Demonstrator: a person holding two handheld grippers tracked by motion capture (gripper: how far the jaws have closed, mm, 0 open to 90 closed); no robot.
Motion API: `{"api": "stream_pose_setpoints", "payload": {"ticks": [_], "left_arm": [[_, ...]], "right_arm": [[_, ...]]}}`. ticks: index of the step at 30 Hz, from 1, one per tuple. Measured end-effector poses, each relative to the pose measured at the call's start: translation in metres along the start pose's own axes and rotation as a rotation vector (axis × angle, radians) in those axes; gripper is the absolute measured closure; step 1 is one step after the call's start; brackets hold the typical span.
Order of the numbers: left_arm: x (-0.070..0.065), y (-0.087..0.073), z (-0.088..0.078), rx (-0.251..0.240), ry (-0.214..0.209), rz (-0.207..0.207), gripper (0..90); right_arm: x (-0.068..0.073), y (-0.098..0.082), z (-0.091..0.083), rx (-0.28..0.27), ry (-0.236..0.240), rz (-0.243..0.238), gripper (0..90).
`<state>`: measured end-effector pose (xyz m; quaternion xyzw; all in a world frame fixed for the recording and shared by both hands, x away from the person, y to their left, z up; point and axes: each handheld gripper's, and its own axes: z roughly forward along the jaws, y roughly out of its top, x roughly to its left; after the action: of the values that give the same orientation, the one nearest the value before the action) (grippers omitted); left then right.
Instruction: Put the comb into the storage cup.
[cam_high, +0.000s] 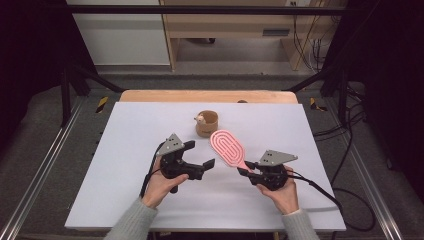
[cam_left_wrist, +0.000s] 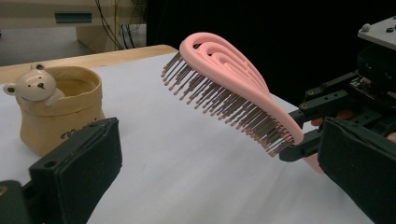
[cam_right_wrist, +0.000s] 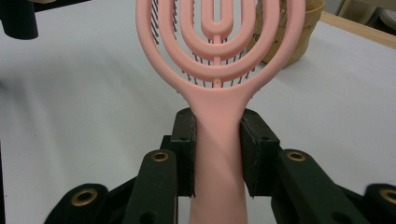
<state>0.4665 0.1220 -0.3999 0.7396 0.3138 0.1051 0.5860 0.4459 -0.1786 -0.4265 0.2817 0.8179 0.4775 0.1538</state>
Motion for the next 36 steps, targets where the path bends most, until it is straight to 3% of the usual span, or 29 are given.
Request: {"api": "stream_pose_setpoints", "payload": {"ticks": [36], "left_arm": [[-0.013, 0.004, 0.025, 0.014, -0.042, -0.041, 0.0]], "right_arm": [[0.001, 0.001, -0.001, -0.04, 0.005, 0.007, 69.6]]}}
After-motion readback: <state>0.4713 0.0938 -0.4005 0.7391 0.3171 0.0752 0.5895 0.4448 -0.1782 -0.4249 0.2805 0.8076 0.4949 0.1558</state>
